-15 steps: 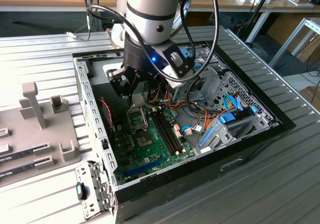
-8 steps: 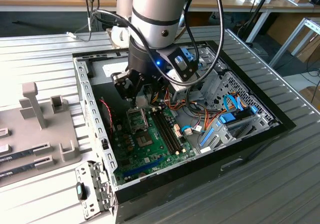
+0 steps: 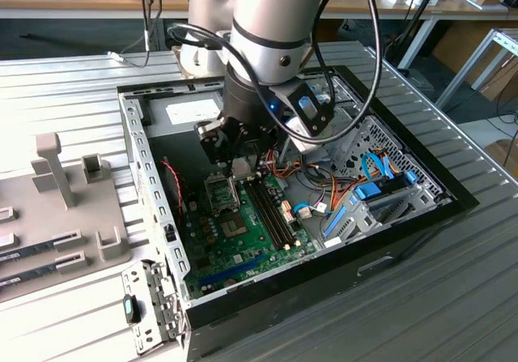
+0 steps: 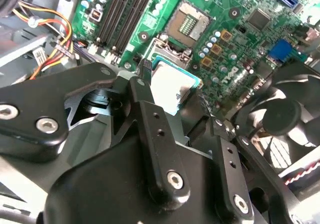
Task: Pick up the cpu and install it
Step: 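Pick up the cpu and move it towards the insertion slot, then place the cpu into insertion slot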
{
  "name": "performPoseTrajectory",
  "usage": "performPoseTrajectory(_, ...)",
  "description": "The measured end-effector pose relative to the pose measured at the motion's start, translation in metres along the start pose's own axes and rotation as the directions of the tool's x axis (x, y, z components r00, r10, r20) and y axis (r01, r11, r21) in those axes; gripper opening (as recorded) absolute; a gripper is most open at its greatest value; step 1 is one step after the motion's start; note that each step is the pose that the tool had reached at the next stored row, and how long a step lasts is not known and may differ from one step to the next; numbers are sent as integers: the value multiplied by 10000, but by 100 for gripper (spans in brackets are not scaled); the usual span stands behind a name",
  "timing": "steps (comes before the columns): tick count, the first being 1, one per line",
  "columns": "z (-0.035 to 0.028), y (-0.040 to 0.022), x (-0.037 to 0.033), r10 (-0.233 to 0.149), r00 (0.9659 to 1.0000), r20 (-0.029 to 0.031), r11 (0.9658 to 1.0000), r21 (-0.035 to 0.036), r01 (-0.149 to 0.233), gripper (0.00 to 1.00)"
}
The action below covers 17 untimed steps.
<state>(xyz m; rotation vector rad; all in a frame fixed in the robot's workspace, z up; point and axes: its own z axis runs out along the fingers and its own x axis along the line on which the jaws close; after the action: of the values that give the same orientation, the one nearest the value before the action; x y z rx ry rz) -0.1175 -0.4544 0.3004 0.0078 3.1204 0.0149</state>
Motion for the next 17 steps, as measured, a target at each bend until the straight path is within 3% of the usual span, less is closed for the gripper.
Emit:
performPoseTrajectory(7,26,-30,-140,0,10000,-13,10000,-1,0,47)
performPoseTrajectory(17,46,-30,-146,0,10000,-13,10000,-1,0,47)
